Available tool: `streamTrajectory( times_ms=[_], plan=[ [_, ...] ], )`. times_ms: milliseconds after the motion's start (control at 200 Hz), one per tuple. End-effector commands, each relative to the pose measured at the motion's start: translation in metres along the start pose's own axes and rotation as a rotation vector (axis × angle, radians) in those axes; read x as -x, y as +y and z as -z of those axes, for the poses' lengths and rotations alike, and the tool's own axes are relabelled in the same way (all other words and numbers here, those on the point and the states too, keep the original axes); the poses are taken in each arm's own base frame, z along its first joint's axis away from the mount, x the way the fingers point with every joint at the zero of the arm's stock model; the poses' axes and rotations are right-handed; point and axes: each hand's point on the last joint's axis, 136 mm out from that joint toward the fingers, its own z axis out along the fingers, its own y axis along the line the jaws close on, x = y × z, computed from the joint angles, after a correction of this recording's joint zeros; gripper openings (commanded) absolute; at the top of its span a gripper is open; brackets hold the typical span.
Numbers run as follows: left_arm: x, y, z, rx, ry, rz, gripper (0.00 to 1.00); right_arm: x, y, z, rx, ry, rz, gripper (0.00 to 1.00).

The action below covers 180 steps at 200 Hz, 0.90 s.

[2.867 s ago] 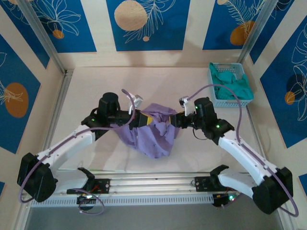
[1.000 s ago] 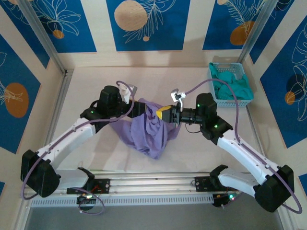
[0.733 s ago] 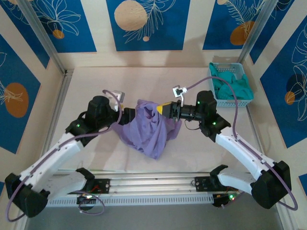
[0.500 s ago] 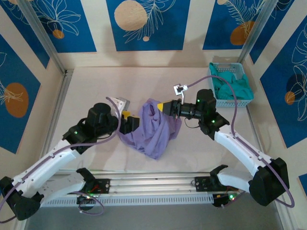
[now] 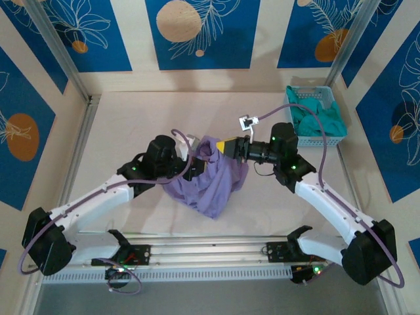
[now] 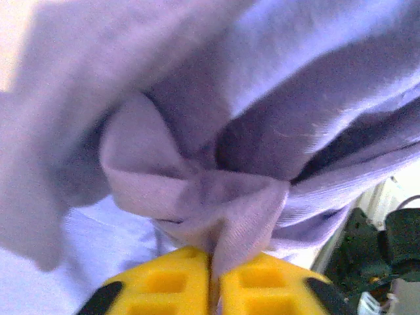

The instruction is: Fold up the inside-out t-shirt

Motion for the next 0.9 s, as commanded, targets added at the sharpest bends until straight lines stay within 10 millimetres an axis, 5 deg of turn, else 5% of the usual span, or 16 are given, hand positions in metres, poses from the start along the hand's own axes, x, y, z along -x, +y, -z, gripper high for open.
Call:
streamTrajectory(
  times_ms=[0,190,360,440,515,895],
  plan=[
    [0.018,0.006,0.018,-0.025,-0.112,0.018,0.0,0.006,0.006,0.021,-0.022,-0.016,0.066,0.0],
    [-0.014,0.02,0.03,-0.031,-0.104,-0.034,0.0,0.001,0.005,0.032,-0.018,-0.007,0.059,0.0],
    [-0.033,-0.004,0.036,-0.145,-0.079,-0.158,0.28,-0.009,0.001,0.027,0.016,0.026,0.042,0.0],
    [-0.029,-0.016,0.041,-0.181,-0.102,-0.207,0.47,-0.013,0.0,0.027,0.019,0.039,0.046,0.0],
    [-0.019,-0.016,0.046,-0.157,-0.149,-0.217,0.54,-0.018,0.0,0.027,0.024,0.058,0.058,0.0],
    [0.0,-0.017,0.01,-0.114,-0.024,-0.204,0.56,-0.032,-0.001,0.027,0.051,0.099,0.091,0.0]
  ],
)
